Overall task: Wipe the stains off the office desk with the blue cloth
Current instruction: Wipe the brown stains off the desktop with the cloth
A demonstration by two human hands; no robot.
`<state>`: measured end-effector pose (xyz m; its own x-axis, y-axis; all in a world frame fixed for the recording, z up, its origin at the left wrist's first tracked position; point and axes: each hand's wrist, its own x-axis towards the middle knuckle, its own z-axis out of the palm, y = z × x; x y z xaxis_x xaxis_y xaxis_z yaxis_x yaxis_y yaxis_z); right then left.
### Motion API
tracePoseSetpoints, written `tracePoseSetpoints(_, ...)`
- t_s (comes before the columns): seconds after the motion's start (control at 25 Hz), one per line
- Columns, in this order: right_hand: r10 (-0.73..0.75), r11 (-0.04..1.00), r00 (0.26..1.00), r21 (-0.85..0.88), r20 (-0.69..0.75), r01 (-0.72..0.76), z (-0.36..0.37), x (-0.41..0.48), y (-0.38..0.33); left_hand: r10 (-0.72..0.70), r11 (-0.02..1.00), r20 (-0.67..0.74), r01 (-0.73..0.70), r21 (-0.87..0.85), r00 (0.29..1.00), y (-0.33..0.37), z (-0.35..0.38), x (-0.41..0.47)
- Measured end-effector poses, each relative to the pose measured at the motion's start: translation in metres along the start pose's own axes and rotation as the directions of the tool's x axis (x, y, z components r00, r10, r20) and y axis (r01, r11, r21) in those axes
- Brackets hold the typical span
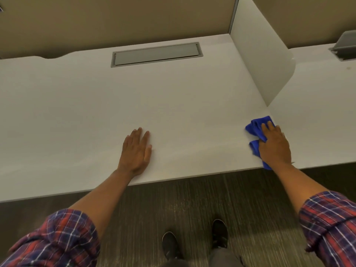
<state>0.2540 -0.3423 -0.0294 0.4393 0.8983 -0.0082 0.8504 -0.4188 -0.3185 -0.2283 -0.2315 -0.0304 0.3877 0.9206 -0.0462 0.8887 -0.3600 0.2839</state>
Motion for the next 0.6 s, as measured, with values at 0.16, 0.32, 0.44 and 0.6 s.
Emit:
tracePoseSetpoints(0.16,-0.076,0.997,0.996,-0.004,0.045,0.076,-0.005,0.016,0.017,0.034,0.999,-0.007,-0.035,-0.021,0.999,0.057,0.013,0.022)
tracePoseSetpoints(0.32,-0.238,0.971,0.964,0.019,0.117,0.238,-0.013,0.049,0.024,-0.008,1.0,0.028,0.009,-0.029,1.0,0.097,0.027,0.033)
tracePoseSetpoints(0.44,-0.366,0.931,0.921,0.051,0.136,0.362,-0.014,0.075,0.026,-0.044,0.997,0.034,0.042,0.059,0.998,0.104,0.035,0.033)
tracePoseSetpoints(0.6,-0.418,0.908,0.9,0.1,0.125,0.407,-0.015,0.106,0.022,-0.052,0.992,0.02,0.049,0.117,0.998,0.101,0.04,0.033)
